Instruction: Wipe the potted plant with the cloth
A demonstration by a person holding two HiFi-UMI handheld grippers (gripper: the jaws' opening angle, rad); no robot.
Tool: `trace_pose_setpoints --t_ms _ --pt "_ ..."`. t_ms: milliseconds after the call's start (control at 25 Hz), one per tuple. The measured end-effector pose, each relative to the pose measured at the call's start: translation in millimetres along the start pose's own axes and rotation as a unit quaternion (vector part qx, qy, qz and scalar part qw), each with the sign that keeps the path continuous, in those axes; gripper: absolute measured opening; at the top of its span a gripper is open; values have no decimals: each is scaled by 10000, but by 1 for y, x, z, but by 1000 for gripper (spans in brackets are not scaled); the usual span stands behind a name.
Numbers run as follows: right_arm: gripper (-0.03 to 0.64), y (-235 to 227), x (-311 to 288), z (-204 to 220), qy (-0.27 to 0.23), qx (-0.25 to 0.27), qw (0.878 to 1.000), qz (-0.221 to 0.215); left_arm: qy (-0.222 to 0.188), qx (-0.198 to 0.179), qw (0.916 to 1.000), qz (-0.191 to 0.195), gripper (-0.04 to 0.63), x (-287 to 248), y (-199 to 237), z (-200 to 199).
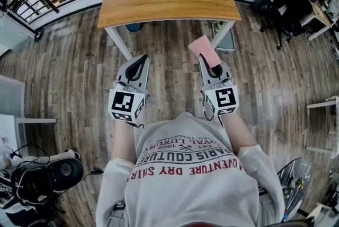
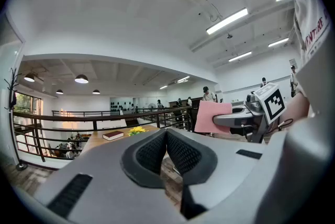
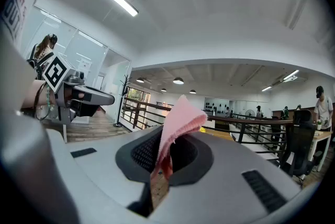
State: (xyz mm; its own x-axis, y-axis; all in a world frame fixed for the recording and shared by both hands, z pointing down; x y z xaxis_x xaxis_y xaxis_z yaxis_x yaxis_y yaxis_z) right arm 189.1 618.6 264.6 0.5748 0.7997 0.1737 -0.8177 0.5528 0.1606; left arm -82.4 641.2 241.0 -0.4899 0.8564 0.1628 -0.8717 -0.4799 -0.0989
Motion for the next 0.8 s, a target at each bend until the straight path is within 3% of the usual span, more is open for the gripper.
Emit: trace_pose_setpoints --t_ms 800 --pt "35 -25 -36 33 475 -312 9984 39 180 262 9991 -279 17 -19 22 24"
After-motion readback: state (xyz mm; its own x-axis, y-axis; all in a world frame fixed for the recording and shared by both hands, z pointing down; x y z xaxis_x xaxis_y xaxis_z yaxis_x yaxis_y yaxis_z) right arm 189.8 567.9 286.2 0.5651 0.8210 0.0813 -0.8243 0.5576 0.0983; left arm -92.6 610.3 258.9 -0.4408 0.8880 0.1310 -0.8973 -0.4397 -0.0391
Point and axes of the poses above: the fingertips, and each gripper's own axes: x backward along the fingers, y to its left, z out of its underside, the point moved 10 cm from there along x, backward along the fingers, and after that the axes turned 15 degrees about -y, right-handed, at the moved point
